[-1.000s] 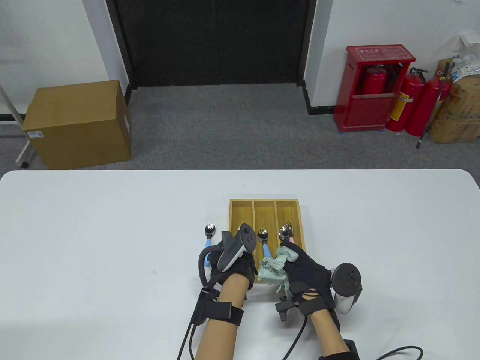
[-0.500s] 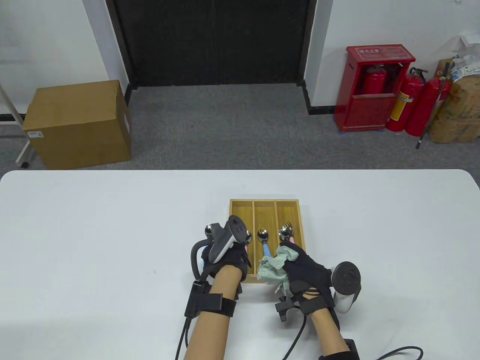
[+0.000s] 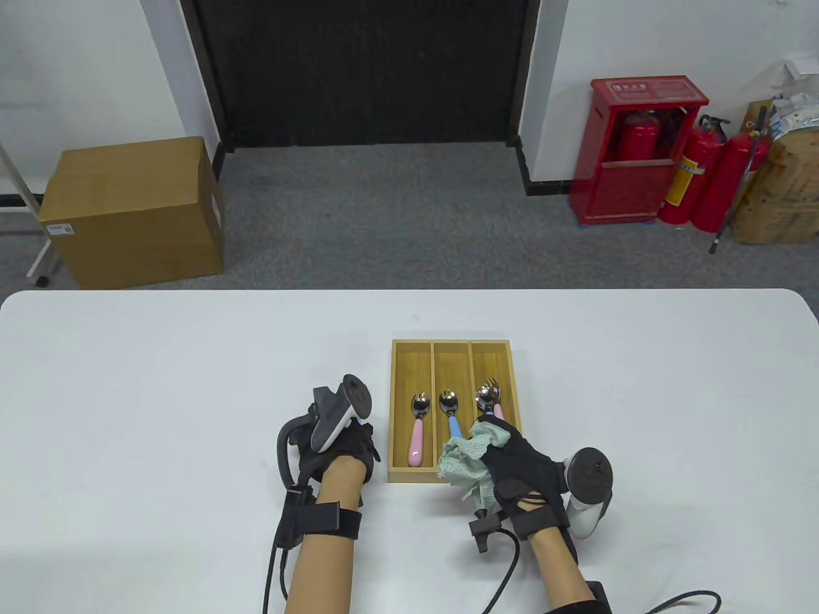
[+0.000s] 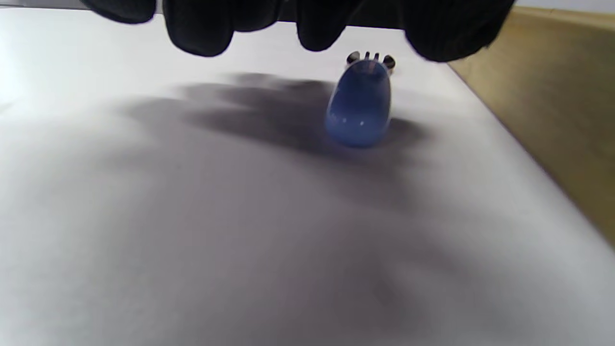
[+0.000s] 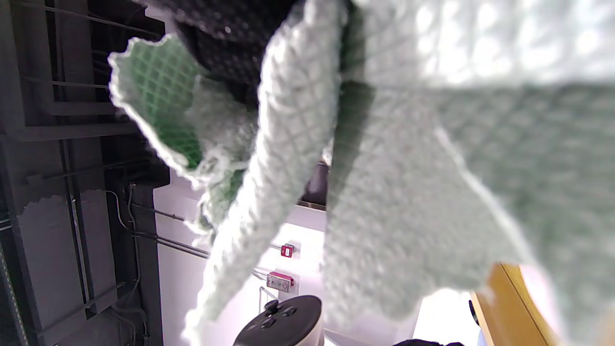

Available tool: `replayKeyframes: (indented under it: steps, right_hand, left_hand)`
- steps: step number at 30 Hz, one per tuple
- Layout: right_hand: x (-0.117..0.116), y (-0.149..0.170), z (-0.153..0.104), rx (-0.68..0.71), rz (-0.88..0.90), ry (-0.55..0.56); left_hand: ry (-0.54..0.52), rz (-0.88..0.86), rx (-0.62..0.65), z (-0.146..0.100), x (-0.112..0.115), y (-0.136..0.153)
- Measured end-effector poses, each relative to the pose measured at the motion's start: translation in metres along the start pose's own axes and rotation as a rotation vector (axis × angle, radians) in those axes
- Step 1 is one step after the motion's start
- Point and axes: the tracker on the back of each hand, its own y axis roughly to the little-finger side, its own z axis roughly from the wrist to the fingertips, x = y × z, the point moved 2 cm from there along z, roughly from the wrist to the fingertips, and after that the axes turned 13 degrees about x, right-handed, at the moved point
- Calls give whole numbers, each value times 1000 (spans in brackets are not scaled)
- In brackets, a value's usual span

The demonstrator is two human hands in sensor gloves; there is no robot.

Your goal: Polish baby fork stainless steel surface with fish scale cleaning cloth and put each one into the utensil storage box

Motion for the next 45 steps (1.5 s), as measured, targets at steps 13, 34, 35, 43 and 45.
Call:
replayKeyframes:
  steps: [13, 34, 35, 43, 45]
  right_hand:
    - [-3, 4, -1, -21, 42, 0]
    - [4, 5, -5, -96, 345, 220]
    - [1, 6, -5, -99, 366, 202]
    - [-35, 2, -4, -99, 448, 30]
    - [-44, 0, -5, -95, 445, -6]
  left_hand:
    - [-65, -44, 34, 3, 7, 5]
    - [-33, -823, 872, -143, -8, 3]
    - [-32, -803, 872, -143, -5, -1]
    - [0, -773, 891, -139, 11, -18]
    - [-10, -770, 874, -138, 12, -18]
